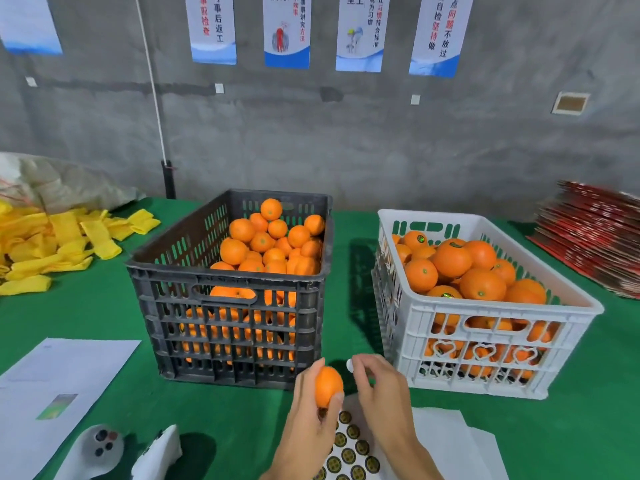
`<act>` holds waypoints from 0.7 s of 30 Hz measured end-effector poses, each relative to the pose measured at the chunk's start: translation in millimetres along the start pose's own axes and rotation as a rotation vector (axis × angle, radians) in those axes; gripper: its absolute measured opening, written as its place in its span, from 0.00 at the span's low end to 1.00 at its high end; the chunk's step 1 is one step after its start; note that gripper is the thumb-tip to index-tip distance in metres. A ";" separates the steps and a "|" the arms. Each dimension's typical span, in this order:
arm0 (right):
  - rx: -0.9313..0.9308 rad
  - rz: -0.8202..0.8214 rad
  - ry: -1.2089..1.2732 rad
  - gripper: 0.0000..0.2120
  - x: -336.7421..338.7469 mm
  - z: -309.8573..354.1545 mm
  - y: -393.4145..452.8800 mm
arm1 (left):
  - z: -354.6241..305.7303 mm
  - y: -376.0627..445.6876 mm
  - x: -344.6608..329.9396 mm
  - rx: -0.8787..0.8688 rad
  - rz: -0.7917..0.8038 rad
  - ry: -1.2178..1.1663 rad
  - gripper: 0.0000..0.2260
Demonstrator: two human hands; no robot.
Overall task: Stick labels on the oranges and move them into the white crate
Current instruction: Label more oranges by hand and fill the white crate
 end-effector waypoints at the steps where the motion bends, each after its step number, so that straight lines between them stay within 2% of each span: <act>1: 0.041 0.000 -0.033 0.10 5.5 8.9 2.4 | -8.3 6.8 0.3 -0.042 0.020 0.011 0.24; 4: 0.077 -0.011 -0.022 0.12 30.4 31.4 16.0 | -44.6 36.9 0.6 -0.204 0.075 0.053 0.29; 8: 0.134 -0.110 0.023 0.18 75.1 58.1 40.0 | -104.9 81.5 -3.2 -0.339 0.050 0.131 0.34; 11: 0.109 -0.145 -0.002 0.25 103.7 67.3 74.3 | -152.3 118.9 -7.4 -0.456 0.053 0.151 0.31; 13: 0.077 -0.189 0.004 0.25 122.6 68.6 104.7 | -183.0 148.5 -11.5 -0.506 0.112 0.199 0.32; 16: 0.078 -0.280 -0.213 0.24 148.6 65.4 153.2 | -220.6 188.4 -12.8 -0.546 0.212 0.317 0.32; 19: 0.018 -0.312 -0.590 0.28 162.9 55.7 193.5 | -231.5 223.6 3.1 -0.555 0.167 0.460 0.25; 21: 0.044 -0.280 -0.631 0.28 156.9 56.5 211.1 | -217.5 249.0 25.2 -0.474 0.110 0.512 0.21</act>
Point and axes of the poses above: each hand's wrist, its own y-axis towards the middle knuckle, its own x-axis out of the back of the hand, z = x × y, the point moved 3 cm from there along y, towards the middle knuckle, and after that the axes turned 1 degree about -x, right-handed, at the moved point
